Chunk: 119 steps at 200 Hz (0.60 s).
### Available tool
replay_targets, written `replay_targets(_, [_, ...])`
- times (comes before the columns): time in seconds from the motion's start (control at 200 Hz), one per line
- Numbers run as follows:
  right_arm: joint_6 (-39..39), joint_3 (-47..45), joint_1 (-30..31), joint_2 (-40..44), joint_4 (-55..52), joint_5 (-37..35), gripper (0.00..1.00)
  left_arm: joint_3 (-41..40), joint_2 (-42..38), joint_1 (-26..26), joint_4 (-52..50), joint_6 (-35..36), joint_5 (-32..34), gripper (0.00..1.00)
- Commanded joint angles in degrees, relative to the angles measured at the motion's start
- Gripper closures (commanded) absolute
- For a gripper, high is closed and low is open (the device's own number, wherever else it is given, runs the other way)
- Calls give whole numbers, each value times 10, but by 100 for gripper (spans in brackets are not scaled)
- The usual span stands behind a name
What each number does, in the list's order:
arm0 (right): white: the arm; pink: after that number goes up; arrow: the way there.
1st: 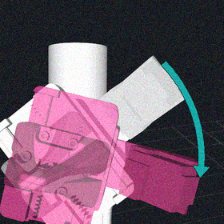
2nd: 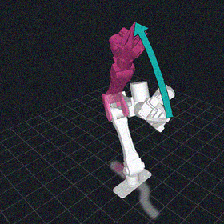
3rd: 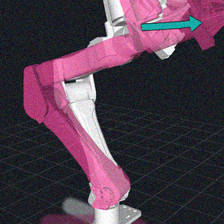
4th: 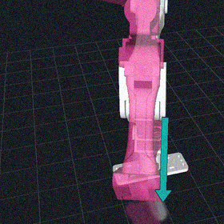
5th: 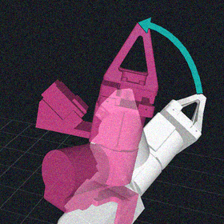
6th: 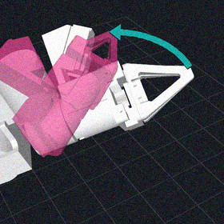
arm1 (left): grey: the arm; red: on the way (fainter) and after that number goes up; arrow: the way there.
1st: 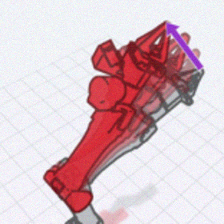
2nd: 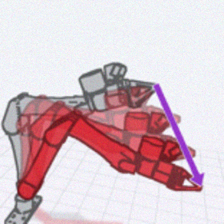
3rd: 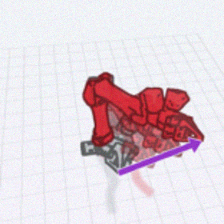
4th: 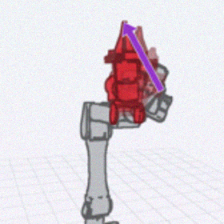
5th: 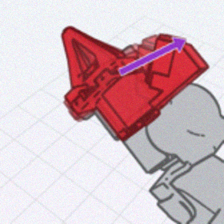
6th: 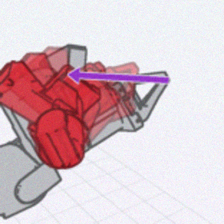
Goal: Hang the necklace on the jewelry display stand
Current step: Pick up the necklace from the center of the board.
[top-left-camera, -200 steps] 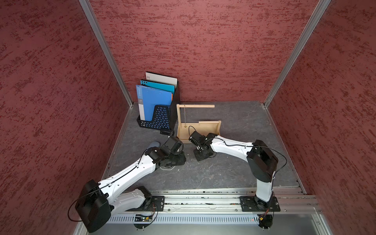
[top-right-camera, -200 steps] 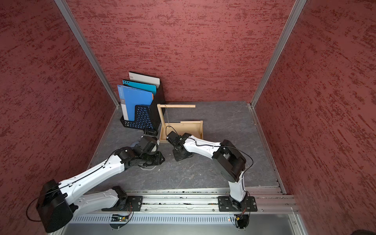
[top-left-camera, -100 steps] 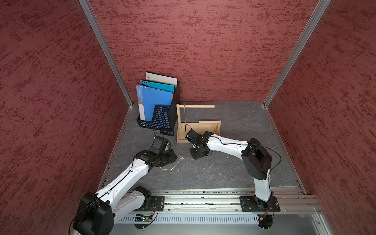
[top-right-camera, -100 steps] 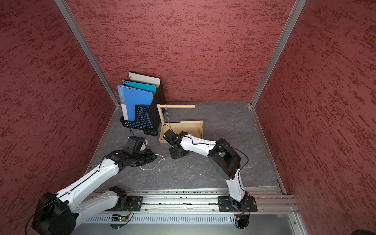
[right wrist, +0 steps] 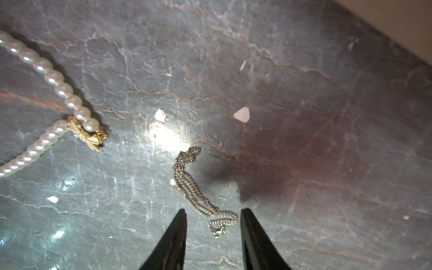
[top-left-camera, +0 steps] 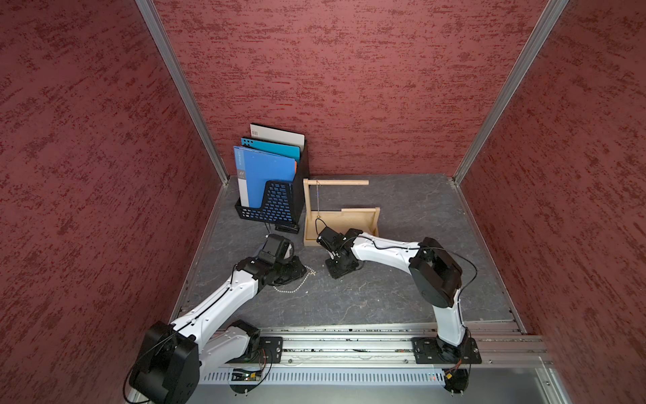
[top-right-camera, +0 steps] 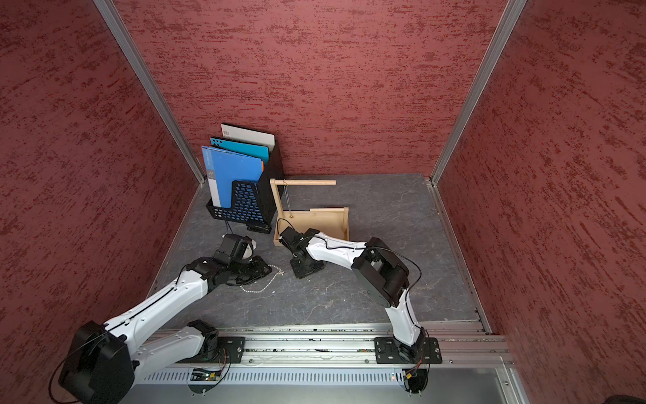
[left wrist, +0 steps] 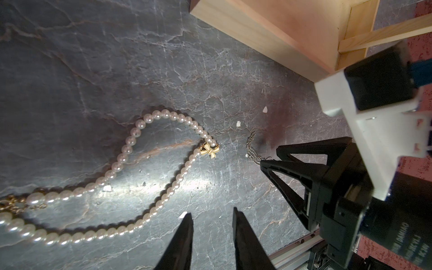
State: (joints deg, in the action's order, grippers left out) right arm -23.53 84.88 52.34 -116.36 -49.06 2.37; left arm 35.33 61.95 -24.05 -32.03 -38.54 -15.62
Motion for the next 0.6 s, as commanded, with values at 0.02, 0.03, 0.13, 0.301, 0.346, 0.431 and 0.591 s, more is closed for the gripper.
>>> replay_targets(0.02, [3, 7, 3, -21, -18, -14, 60, 1, 3, 2, 12, 8, -6, 69])
replay_targets(0.03, [2, 8, 3, -23, -19, -15, 60, 1, 3, 2, 12, 8, -6, 68])
replay_targets(0.13, [-3, 13, 3, -30, -31, -27, 67, -1, 2, 2, 11, 7, -6, 68])
replay_targets(0.301, [-17, 2, 1, -20, -43, -57, 88, -5, 1, 3, 14, 7, -5, 69])
replay_targets(0.346, [-22, -3, -1, -19, -47, -64, 92, -5, 3, 2, 14, 7, -6, 68])
replay_targets(0.431, [-32, -15, -6, -9, -48, -72, 99, -3, 4, 2, 16, 8, -7, 68])
replay_targets(0.591, [-37, -36, -11, 11, -40, -70, 100, -3, 11, 3, 21, 8, -9, 68])
